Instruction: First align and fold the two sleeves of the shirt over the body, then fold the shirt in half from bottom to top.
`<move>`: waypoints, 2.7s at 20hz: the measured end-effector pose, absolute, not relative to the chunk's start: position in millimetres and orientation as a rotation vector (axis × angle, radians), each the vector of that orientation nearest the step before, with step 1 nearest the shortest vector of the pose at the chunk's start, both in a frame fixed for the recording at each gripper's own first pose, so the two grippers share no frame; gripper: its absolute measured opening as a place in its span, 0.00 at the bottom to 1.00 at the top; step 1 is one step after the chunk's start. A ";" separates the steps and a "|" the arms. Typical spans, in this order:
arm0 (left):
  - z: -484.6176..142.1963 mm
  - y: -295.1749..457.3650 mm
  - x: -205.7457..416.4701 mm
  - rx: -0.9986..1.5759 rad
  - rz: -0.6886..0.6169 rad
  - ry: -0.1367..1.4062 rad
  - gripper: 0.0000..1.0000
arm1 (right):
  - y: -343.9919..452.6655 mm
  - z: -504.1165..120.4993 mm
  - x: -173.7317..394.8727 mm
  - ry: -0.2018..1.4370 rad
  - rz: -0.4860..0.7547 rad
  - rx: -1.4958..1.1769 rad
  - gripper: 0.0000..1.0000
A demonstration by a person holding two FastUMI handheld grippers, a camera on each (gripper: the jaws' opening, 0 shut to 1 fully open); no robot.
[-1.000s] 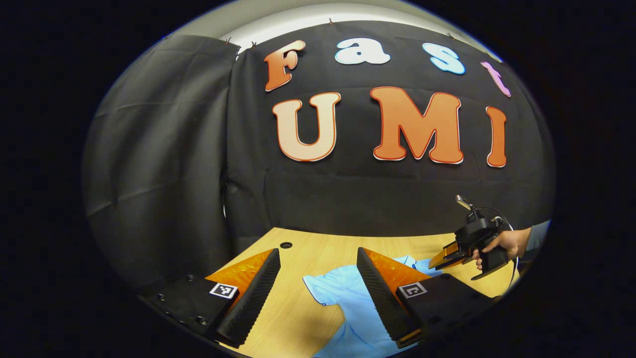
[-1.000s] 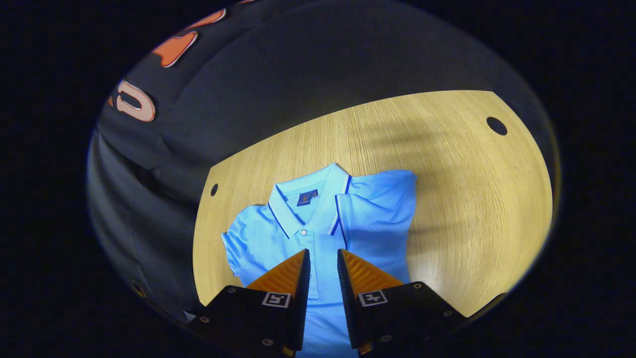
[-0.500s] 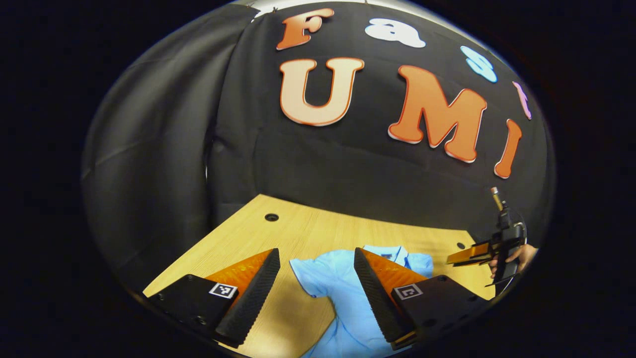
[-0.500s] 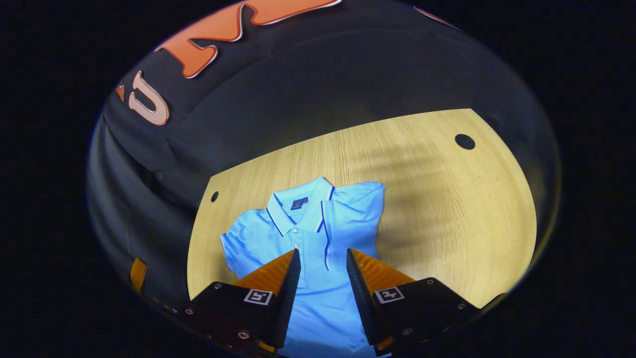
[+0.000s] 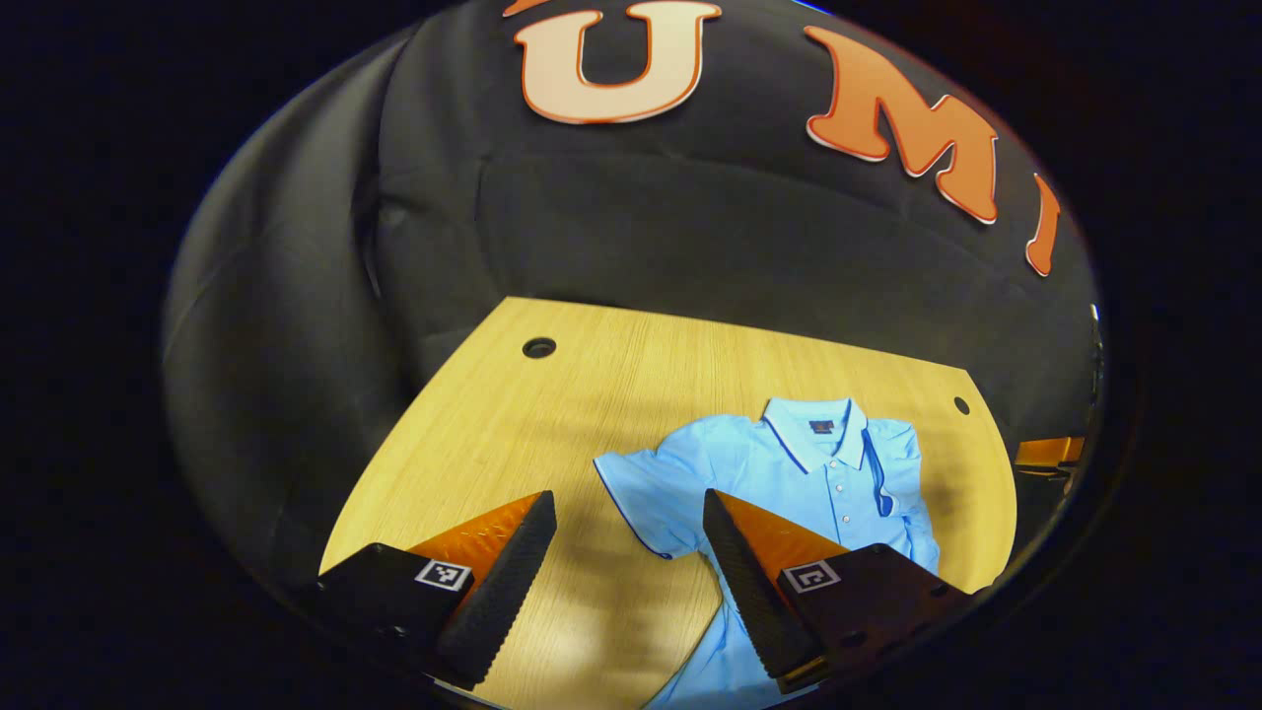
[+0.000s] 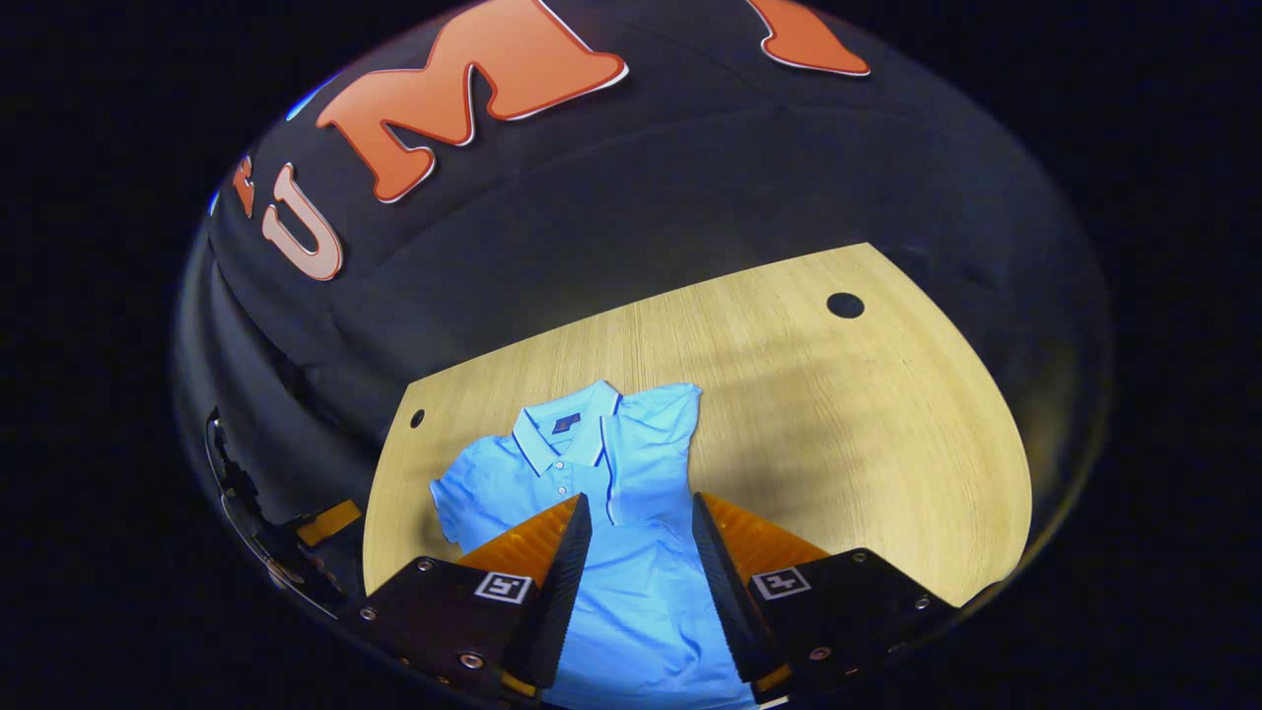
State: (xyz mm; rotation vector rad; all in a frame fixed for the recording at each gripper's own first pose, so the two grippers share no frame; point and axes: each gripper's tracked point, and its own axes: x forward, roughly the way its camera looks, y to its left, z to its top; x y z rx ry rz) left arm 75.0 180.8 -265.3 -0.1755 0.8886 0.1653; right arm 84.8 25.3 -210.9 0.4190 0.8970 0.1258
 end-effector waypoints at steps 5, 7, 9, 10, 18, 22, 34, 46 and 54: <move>-305.0 178.1 89.1 -0.187 0.133 1.000 0.99 | 11.9 -207.5 52.9 0.835 0.073 0.453 0.81; -321.5 173.5 95.7 -0.217 0.113 1.058 0.99 | 7.5 -208.0 38.4 0.818 0.055 0.434 0.86; -340.6 174.5 104.9 -0.202 0.114 1.095 0.99 | 4.7 -208.8 21.6 0.819 0.046 0.434 0.92; -350.4 174.5 108.2 -0.203 0.116 1.120 1.00 | 4.3 -208.4 13.9 0.815 0.042 0.438 0.95; -412.6 178.7 115.2 -0.192 0.163 1.306 0.99 | -3.2 -203.1 -25.4 0.806 -0.006 0.424 0.97; -427.8 177.3 116.7 -0.156 0.186 1.351 0.95 | -2.3 -204.4 -30.8 0.812 -0.023 0.437 0.97; -426.0 143.7 127.7 -0.243 0.108 1.332 0.12 | -1.5 -201.7 -24.3 0.819 -0.026 0.453 0.97; -373.9 85.6 158.9 -0.326 -0.111 1.144 0.08 | -13.0 -205.1 -23.8 0.819 -0.040 0.483 0.97; -336.2 12.5 177.7 -0.207 -0.278 1.071 0.07 | -26.6 -205.8 -35.3 0.809 -0.072 0.511 0.97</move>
